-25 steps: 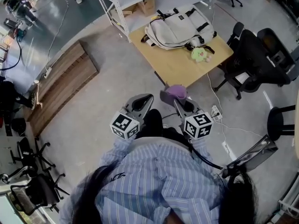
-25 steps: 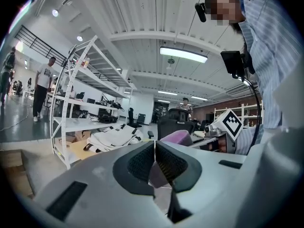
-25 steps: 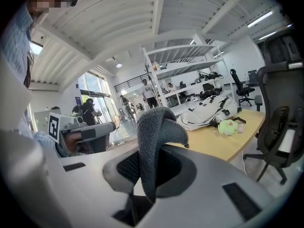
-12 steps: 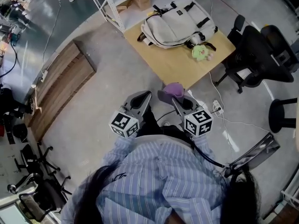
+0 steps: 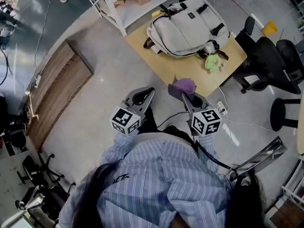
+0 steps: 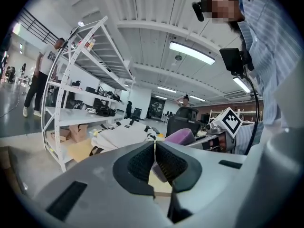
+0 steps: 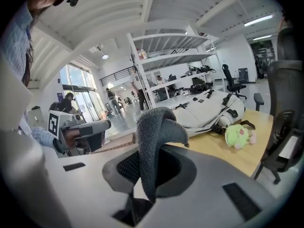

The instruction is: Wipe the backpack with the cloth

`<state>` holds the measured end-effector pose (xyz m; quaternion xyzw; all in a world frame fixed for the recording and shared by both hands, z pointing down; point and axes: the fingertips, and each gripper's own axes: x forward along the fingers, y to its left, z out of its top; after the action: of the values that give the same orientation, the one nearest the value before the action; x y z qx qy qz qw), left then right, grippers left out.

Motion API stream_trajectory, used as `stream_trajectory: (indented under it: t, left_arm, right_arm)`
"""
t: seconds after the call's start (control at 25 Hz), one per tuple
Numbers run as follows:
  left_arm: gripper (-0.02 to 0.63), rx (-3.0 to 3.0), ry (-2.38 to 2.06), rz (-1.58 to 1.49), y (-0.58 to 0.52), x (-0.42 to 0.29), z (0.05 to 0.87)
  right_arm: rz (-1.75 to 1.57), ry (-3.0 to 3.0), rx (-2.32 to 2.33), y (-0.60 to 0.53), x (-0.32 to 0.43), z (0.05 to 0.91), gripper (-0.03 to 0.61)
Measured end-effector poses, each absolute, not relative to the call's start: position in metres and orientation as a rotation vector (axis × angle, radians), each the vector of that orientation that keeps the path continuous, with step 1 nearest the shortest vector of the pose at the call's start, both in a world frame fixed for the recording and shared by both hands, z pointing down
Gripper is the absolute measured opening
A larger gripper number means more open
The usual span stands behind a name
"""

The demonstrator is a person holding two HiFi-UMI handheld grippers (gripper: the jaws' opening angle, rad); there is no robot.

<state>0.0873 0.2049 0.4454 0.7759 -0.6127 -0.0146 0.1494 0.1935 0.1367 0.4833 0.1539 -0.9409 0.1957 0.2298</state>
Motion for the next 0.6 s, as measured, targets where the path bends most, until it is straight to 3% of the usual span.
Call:
stream_trajectory:
  t: [0.28,0.6]
  left_arm:
    - [0.012,2.245,-1.711,-0.072,0.183,-0.011,0.449]
    - [0.012,2.303,-1.59,-0.027,0.164,-0.068,0.469]
  right_arm:
    - [0.572,-2.565,0.521,0.106,0.103,0.48,0.041]
    - [0.598,-2.523,0.548,0.09,0.028,0.492,0.041]
